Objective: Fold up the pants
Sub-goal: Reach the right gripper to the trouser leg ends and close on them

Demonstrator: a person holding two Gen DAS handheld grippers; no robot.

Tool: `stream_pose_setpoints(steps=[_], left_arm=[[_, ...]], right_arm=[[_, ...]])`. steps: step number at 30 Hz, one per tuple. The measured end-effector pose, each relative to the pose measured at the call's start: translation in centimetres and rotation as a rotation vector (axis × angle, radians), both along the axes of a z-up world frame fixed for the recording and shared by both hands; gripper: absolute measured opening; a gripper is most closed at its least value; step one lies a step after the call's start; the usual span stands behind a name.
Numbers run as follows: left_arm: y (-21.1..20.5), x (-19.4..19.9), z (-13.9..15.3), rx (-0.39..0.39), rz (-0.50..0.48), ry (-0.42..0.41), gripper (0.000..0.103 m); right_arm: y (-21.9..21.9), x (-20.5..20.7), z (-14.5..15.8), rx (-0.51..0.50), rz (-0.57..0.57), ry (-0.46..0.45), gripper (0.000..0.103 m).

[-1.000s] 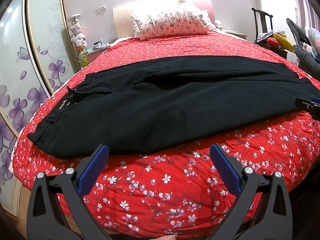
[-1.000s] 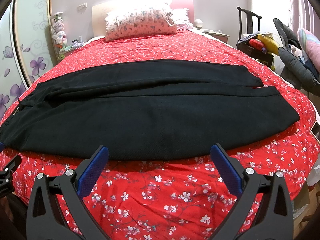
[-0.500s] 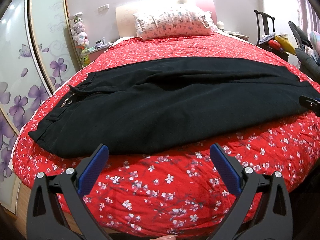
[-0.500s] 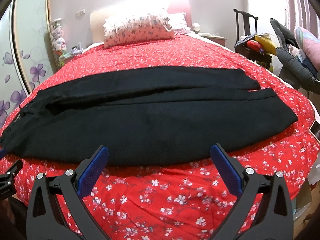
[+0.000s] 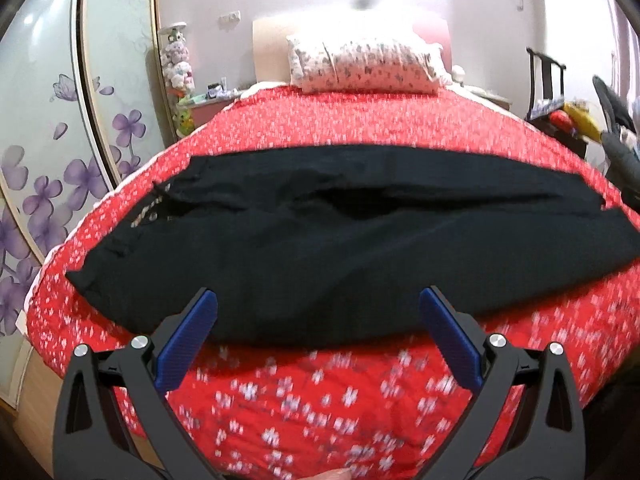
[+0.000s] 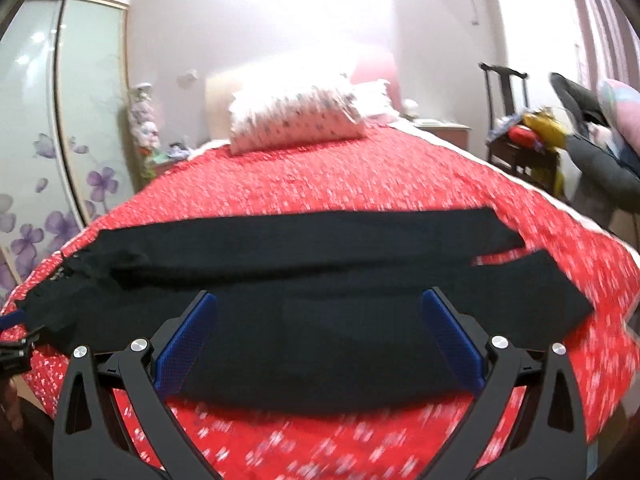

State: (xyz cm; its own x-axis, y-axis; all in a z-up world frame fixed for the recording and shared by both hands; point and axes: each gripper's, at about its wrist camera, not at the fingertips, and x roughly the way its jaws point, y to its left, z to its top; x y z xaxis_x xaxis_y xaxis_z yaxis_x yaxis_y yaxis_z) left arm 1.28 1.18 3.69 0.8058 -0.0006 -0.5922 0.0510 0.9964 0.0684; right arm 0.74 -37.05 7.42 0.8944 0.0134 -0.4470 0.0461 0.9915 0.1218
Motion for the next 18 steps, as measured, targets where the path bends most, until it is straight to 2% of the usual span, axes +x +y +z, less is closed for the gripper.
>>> stream_pose_setpoints(steps=[5,10,13,17,18], left_arm=[[-1.0,2.9,2.4,-0.066,0.013,-0.072,0.101],[-2.4,6.5,3.4,-0.118,0.025,-0.140,0.101],[-3.1,8.6,3.0,-0.144,0.036,-0.144,0.101],[-3.2,9.9,1.5,-0.201,0.008,-0.138,0.101],[-3.1,10.1,0.9,-0.206,0.004,-0.133,0.101]], right_arm=[[-6.0,4.4,1.7,0.100,0.031,0.076,0.102],[-12.8,10.3,1.9,0.177,-0.029,0.191,0.102],[-17.0,14.5,1.4,0.241,-0.082,0.269,0.102],[-21.7,19.1,0.0,0.309,-0.154,0.313,0.101],[-22.6,20.0,-0.4,0.322,-0.170,0.320,0.096]])
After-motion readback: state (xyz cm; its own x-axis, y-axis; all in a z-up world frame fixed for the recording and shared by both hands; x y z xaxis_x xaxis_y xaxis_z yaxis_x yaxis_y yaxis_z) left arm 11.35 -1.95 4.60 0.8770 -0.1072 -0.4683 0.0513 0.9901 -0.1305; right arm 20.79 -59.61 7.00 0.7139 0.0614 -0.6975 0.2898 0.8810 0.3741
